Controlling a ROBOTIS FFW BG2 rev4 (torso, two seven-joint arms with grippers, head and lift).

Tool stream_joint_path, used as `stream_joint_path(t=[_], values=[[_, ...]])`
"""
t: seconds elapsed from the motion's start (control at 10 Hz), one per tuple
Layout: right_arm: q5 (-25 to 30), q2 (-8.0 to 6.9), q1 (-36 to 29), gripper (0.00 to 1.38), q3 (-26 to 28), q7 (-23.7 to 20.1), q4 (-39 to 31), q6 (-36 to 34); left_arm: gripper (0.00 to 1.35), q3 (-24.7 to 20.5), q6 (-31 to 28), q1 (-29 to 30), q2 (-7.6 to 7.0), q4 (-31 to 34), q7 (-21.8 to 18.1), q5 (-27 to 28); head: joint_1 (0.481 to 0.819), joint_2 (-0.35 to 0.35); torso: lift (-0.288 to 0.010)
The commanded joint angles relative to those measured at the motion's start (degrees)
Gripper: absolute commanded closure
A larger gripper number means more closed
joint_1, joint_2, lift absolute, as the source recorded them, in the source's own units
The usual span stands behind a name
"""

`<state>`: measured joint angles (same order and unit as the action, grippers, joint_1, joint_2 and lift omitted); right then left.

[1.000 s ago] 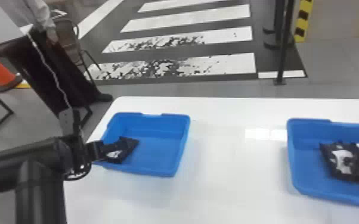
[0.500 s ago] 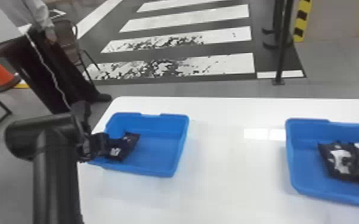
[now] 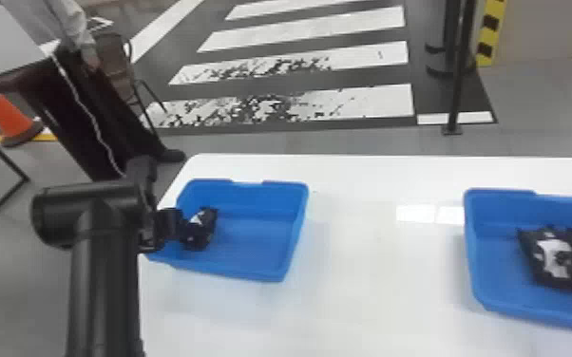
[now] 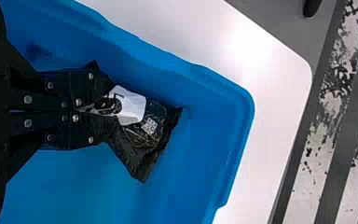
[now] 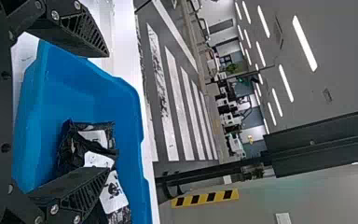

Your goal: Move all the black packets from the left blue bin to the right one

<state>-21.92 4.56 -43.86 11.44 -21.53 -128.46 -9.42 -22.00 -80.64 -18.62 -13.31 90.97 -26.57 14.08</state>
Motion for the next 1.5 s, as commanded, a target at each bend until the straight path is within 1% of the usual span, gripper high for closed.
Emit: stream_joint_path(t=[0.0,0.2,0.3,0.4,0.5,0.6,0.7,0.9,1.0,1.1,1.2,1.3,1.4], values=[[-0.25,0.01,-0.01,0.17,-0.01,0.0,-0.14,0.0,1.21,0.29,0.77,2.59,0.66,5.99,-0.42,-1.28,0.695,0.307,-0.15],[-0.48,0.1,-0.01,0.17,-0.01,-0.09,-0.7,0.0,1.21,0.52,0.91,8.64,1.89,18.08,-1.12,-4.14,0.695,0.286,-0.15],[-0.59,0.1,0.27,0.17,-0.01,-0.44,-0.84,0.0,1.21,1.78,1.61,11.73,2.33,24.41,-1.47,-6.08,0.695,0.273,-0.15],[-1.05,0.1,0.56,0.17,-0.01,-0.88,-1.55,-0.28,1.21,4.18,3.44,13.7,2.59,28.06,-2.17,-9.05,0.695,0.251,-0.15],[-1.28,0.18,1.4,0.17,-0.47,-1.67,-1.83,-0.56,1.21,6.23,6.11,15.24,2.86,29.33,-3.14,-12.48,0.695,0.23,-0.15],[-1.85,0.54,2.95,0.17,-1.61,-2.46,-1.97,-1.27,1.21,7.6,7.8,16.79,3.65,31.16,-3.49,-15.91,0.695,0.182,-0.15],[-3.9,1.24,4.49,0.17,-3.55,-3.43,-1.97,-2.95,1.21,9.77,9.91,17.49,4.44,32.28,-4.19,-18.19,0.695,0.138,-0.15],[-4.82,2.21,8.57,0.17,-6.3,-5.45,-1.55,-5.06,1.21,15.49,13.0,16.79,4.35,32.28,-4.9,-22.3,0.695,0.087,-0.15],[-5.96,2.56,10.26,0.17,-7.21,-5.98,-1.12,-6.33,1.21,18.0,13.7,16.51,4.35,32.28,-5.16,-24.36,0.695,0.073,-0.15],[-7.1,2.56,12.09,0.17,-7.78,-6.5,-1.12,-7.59,1.21,21.77,14.27,15.81,4.26,32.28,-5.34,-26.42,0.695,0.047,-0.15],[-7.45,2.91,13.92,0.17,-8.58,-6.94,0.0,-8.16,1.21,24.63,14.55,15.39,4.17,32.28,-5.43,-27.56,0.695,0.011,-0.15],[-8.59,3.44,16.02,0.17,-10.41,-7.03,1.41,-8.16,1.21,27.03,14.83,14.96,4.09,32.28,-5.43,-28.93,0.695,-0.021,-0.15],[-8.82,3.52,17.99,0.17,-11.1,-7.03,2.67,-8.16,1.21,29.08,14.97,14.54,3.91,32.28,-5.51,-30.19,0.695,-0.047,-0.15]])
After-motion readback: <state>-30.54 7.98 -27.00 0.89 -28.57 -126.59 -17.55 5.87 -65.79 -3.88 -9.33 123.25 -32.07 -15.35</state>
